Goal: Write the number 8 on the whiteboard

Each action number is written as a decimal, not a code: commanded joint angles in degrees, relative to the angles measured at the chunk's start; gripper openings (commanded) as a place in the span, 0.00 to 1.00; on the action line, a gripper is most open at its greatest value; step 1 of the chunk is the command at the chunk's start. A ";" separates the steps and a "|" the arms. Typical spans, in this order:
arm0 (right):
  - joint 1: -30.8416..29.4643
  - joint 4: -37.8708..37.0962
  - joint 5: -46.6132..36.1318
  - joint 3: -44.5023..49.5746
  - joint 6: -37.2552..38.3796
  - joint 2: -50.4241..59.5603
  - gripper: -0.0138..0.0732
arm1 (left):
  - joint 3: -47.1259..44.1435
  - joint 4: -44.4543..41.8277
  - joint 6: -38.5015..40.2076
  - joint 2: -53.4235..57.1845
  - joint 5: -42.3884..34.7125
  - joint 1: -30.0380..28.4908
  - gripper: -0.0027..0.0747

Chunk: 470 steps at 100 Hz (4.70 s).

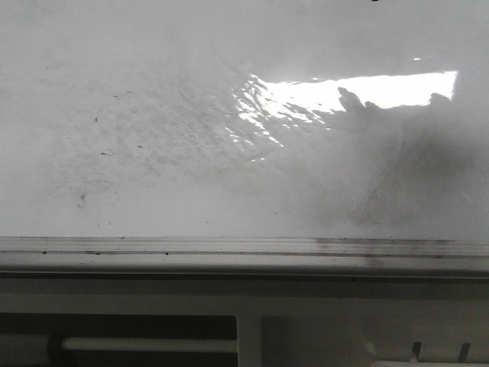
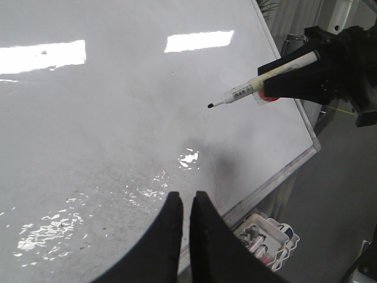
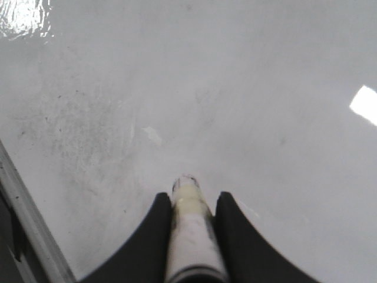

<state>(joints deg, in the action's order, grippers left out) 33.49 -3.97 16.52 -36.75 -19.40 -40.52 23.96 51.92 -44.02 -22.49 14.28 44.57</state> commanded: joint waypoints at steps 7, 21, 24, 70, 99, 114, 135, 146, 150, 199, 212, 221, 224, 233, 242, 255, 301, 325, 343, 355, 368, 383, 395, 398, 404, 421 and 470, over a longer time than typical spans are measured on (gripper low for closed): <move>-0.10 -3.99 -5.05 -1.45 -0.29 -4.10 0.11 | 1.58 1.38 0.48 -0.27 -2.80 -0.21 0.01; -0.22 -4.45 -5.82 -1.45 -0.29 -6.91 0.11 | 1.58 1.38 0.48 -0.27 -2.53 -0.21 0.01; -0.47 -4.45 -6.15 -1.45 -0.29 -7.50 0.11 | 1.58 1.38 0.48 -0.27 -2.51 -0.21 0.01; -1.46 -2.19 -6.45 -1.56 2.15 -13.41 0.11 | 1.58 1.38 0.48 -0.37 -1.99 -0.21 0.01; 0.46 -2.19 2.19 -1.56 4.15 -13.05 0.11 | 1.58 1.38 0.48 -0.37 -1.94 -0.21 0.01; -2.85 -2.19 7.09 -1.56 5.67 -10.14 0.11 | 1.58 1.38 0.48 -0.37 -1.94 -0.21 0.01; -2.90 -1.31 11.55 -0.62 7.46 -7.09 0.11 | 1.58 1.38 0.48 -0.37 -1.94 -0.21 0.01; -2.90 1.16 9.43 0.01 7.46 -7.37 0.11 | 1.58 1.38 0.48 -0.37 -1.85 -0.21 0.01; -2.75 2.09 8.14 0.01 7.46 -7.99 0.11 | 1.58 1.38 0.48 -0.37 -1.85 -0.21 0.01; -2.82 1.55 -1.27 -4.00 7.46 -13.64 0.11 | 1.58 1.38 0.48 -0.37 -1.58 -0.21 0.01; -5.37 1.33 -0.99 -5.92 7.46 -13.64 0.11 | 1.58 1.38 0.48 -0.37 -1.50 -0.21 0.01; -5.81 1.05 -0.75 -6.21 7.46 -13.64 0.11 | 1.58 1.38 0.48 -0.37 -1.50 -0.21 0.01; -5.81 0.92 -0.42 -6.21 7.46 -13.64 0.11 | 1.58 1.38 0.48 -0.37 -1.50 -0.21 0.01; -5.81 0.65 0.73 -6.21 7.46 -13.64 0.11 | 1.58 1.38 0.48 -0.37 -1.50 -0.21 0.01; -5.81 0.33 0.34 -6.21 7.46 -12.68 0.11 | 1.58 1.38 0.48 -0.37 -1.50 -0.21 0.01; -5.71 -0.93 -0.46 -6.21 7.46 -11.49 0.11 | 1.58 1.38 0.48 -0.37 -1.50 -0.21 0.01; 1.91 1.08 3.18 -13.80 7.46 -3.40 0.11 | 1.71 1.38 -0.22 -0.90 -0.95 -0.21 0.07; 16.64 1.36 21.27 -19.68 4.27 -7.50 0.08 | 7.11 0.76 -3.96 -11.90 8.19 -0.21 0.61; 24.17 1.51 28.26 -19.97 1.35 -13.20 0.08 | 13.06 7.48 -18.37 -23.45 18.11 0.40 0.58; 26.86 1.72 25.61 -19.97 1.35 -15.38 0.08 | 15.07 14.79 -31.45 -29.59 21.12 2.75 0.58; 28.52 2.36 23.34 -19.97 1.35 -16.53 0.08 | 15.78 19.41 -38.39 -34.60 20.85 6.12 0.58; 29.28 3.97 21.94 -19.97 1.35 -16.93 0.08 | 15.78 21.46 -39.07 -38.70 20.77 8.04 0.57; 29.28 6.23 20.95 -19.97 1.35 -16.93 0.08 | 15.78 24.13 -39.07 -40.52 20.65 8.04 0.56; 29.28 6.34 21.34 -19.97 1.35 -17.07 0.08 | 15.78 24.50 -39.07 -40.50 20.65 8.04 0.55; 29.28 6.43 21.91 -19.97 1.35 -17.47 0.08 | 15.78 24.66 -39.29 -40.50 20.55 8.04 0.51; 29.28 7.49 21.92 -19.97 1.35 -17.70 0.08 | 15.78 25.44 -39.27 -40.50 20.55 8.04 0.36; 28.81 6.59 19.55 -19.97 1.46 -15.87 0.50 | 15.44 25.56 -39.35 -40.37 20.77 8.04 0.01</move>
<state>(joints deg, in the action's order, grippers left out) 62.67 4.57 41.84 -54.71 -17.29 -58.54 37.91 73.01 -85.80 -63.63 34.98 52.38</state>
